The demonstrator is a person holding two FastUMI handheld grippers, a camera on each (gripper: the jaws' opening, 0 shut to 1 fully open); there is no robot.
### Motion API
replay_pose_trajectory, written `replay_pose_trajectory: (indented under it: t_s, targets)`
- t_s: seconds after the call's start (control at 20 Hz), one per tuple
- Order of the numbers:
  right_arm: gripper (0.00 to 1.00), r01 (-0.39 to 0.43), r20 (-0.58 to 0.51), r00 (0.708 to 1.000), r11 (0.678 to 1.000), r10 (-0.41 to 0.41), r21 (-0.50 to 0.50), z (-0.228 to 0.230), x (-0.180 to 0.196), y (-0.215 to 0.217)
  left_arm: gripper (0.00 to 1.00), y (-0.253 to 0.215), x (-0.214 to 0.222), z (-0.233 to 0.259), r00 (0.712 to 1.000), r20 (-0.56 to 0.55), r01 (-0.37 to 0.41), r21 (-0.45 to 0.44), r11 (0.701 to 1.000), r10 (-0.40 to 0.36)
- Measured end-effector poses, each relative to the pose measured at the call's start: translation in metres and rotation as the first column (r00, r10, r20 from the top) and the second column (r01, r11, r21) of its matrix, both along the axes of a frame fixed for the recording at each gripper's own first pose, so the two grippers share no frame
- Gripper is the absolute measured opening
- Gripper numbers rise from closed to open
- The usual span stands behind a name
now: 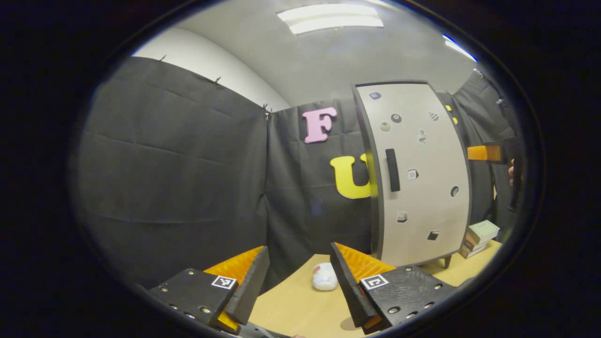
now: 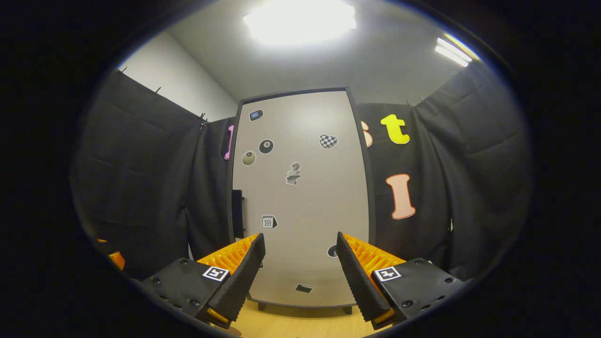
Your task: Open the cabinet door with the right hand, grasp the bottle in the cabinet with the left hand and place it on the coaster, then close the cabinet door with the right hand.
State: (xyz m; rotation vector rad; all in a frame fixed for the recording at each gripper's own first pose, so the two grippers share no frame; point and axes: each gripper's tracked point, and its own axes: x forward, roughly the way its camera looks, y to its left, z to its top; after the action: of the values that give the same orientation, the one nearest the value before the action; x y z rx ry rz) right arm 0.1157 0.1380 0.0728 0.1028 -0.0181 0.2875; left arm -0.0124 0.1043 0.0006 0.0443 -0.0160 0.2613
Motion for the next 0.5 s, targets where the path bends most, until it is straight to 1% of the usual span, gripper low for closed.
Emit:
replay_pose_trajectory:
  t_s: [0.15,0.2,0.4,0.5]
  targets:
    - [0.96,-0.025,0.003,1.0,1.0,0.025,-0.011,0.006,0.011,0.027,0.78,0.023,0.001,-0.007,1.0,-0.006,-0.021,-0.01,1.0,0.021]
    - [0.94,-0.032,0.005,0.999,0.999,0.032,-0.013,0.007,0.015,0.037,0.78,0.03,0.002,-0.01,1.0,-0.01,-0.029,-0.012,1.0,0.029]
    - [0.94,-0.065,0.001,0.998,0.998,0.065,-0.015,0.013,0.028,0.074,0.78,0.064,-0.002,-0.019,0.997,-0.021,-0.073,-0.014,0.997,0.073]
    - [0.95,-0.069,0.008,0.998,0.997,0.069,-0.02,0.018,0.038,0.088,0.77,0.078,-0.004,-0.022,0.996,-0.024,-0.091,-0.012,0.996,0.09]
